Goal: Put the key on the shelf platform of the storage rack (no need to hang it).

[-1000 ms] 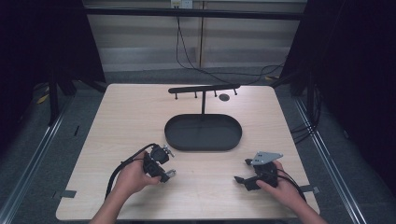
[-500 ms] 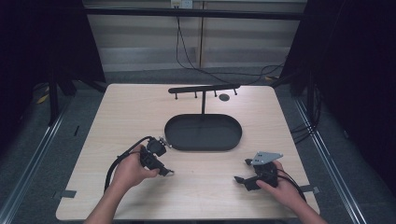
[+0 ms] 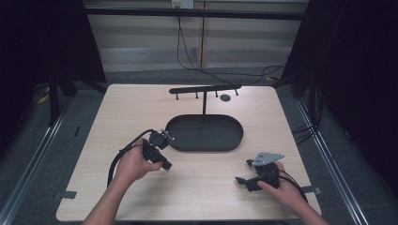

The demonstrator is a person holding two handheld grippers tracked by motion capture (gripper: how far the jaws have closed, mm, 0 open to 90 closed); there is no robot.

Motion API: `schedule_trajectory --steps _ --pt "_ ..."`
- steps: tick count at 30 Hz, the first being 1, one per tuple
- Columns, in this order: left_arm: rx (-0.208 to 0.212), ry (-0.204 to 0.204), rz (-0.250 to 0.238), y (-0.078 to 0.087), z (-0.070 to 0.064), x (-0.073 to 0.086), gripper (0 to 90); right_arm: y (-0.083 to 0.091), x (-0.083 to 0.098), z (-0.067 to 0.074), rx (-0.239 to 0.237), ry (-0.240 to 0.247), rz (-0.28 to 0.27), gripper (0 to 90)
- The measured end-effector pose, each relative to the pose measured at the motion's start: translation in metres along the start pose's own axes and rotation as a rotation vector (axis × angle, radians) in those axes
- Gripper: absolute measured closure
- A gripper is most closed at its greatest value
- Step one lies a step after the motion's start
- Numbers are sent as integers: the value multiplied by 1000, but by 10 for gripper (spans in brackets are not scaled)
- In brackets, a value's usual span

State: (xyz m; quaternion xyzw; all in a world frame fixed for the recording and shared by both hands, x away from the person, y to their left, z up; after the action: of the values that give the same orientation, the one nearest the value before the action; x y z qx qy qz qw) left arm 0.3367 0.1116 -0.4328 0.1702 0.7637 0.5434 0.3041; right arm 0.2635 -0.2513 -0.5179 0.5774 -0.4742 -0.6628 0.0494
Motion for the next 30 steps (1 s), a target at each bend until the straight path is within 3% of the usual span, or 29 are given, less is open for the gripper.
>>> schedule_trajectory --steps 30 --pt "5 11 0 26 -2 -35 645 0 0 0 0 0 0 169"
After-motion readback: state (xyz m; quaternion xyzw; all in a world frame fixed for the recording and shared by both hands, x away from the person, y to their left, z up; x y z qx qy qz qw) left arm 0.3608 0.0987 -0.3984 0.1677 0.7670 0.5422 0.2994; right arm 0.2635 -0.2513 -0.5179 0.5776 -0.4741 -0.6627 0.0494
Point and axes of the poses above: each handheld gripper's, and its own axes: y roughly backward along the jaws, x roughly out of its underside, z roughly to its left, the point moved 1 cm from there along -y, roughly forward along the jaws, and after that the axes turned 11 degrees about y, right-handed, at the moved point
